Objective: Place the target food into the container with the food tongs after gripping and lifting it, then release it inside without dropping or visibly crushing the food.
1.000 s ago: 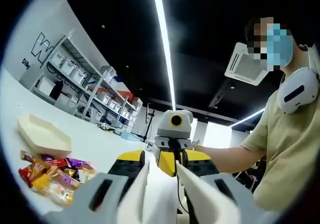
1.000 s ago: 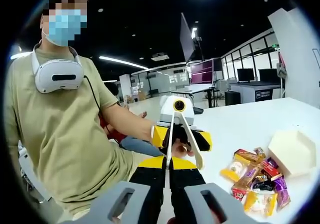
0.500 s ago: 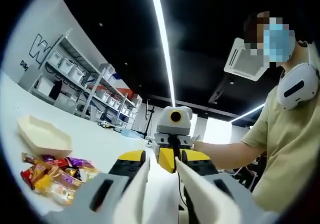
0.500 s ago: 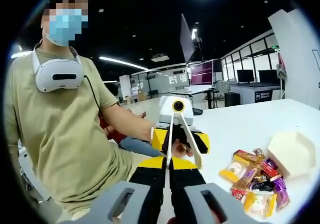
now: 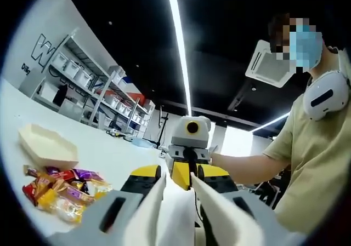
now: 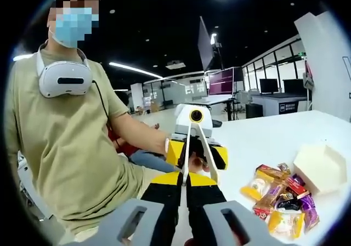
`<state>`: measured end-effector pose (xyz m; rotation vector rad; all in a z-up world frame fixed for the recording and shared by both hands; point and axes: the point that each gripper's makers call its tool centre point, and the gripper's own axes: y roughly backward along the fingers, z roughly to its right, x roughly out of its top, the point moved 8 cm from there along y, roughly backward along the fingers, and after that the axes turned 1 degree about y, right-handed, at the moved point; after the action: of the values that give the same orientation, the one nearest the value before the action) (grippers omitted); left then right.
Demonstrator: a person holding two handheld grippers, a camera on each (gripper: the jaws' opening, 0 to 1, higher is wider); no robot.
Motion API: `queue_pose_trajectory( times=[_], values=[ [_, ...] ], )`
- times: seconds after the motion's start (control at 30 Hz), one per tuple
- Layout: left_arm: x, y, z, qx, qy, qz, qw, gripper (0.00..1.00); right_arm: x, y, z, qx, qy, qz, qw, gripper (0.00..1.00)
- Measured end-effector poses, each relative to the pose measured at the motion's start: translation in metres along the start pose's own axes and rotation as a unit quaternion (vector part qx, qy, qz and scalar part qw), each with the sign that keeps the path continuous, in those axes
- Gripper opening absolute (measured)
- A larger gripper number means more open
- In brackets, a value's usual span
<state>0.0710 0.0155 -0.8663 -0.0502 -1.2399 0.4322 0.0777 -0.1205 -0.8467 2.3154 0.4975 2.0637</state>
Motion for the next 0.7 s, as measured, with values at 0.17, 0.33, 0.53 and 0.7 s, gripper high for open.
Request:
queue_pose_trajectory(
  times=[0.17,0.33,0.53,0.7],
  values=[
    [0.001,0.001,-0.001,0.000,-0.005,-0.004,1.0000,0.25,0.000,-0.001,0.001,-0.003,0.000,0.002,1.0000,0.00],
    [0.002,0.002,-0.002,0.003,-0.015,-0.012,0.9998,0.25,-0.004,0.001,0.002,-0.011,-0.007,0.001,0.9999,0.00],
    [0.006,0.007,-0.004,0.006,-0.018,-0.013,0.9997,0.25,-0.011,0.007,0.003,-0.028,-0.014,0.002,0.9995,0.00],
    [0.010,0.010,-0.005,0.009,-0.020,-0.017,0.9996,0.25,-0.017,0.014,0.002,-0.043,-0.024,0.013,0.9987,0.00]
  ],
)
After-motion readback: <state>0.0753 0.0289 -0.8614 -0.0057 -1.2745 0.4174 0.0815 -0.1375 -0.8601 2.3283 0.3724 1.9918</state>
